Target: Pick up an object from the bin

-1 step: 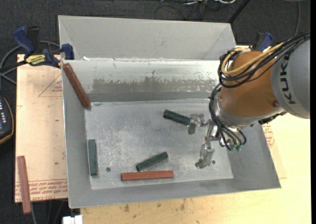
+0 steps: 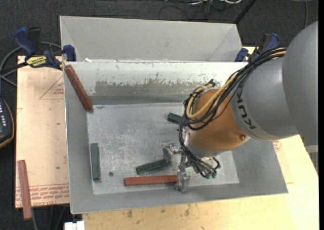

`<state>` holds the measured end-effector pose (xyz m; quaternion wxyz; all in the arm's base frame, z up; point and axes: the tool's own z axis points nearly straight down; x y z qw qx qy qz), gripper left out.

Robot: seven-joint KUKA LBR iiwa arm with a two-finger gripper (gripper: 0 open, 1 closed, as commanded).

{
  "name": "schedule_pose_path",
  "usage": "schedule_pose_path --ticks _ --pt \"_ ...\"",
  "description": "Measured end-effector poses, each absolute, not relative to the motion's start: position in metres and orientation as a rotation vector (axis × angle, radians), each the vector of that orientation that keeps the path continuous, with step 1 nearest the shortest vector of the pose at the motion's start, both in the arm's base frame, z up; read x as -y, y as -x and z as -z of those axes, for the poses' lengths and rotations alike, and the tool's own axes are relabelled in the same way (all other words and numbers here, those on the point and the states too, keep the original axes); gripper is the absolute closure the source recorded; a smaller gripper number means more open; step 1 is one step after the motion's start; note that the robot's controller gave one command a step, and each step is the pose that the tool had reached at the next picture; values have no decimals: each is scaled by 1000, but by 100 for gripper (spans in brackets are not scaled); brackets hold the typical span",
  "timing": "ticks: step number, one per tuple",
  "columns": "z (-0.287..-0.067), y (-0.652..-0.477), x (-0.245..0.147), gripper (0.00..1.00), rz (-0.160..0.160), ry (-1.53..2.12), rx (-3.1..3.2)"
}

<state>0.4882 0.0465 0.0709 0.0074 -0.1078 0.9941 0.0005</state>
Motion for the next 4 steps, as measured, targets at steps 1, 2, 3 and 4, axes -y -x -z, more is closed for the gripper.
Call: schedule_pose_path --ticks 1,2,3,4 --pt "-72 -486 -46 100 -2 335 -3117" --pt "-72 -486 -46 100 -2 336 -3118" --pt "-127 -540 -65 100 -2 288 -3117" --pt "-222 -554 -67 100 -2 242 -3120"
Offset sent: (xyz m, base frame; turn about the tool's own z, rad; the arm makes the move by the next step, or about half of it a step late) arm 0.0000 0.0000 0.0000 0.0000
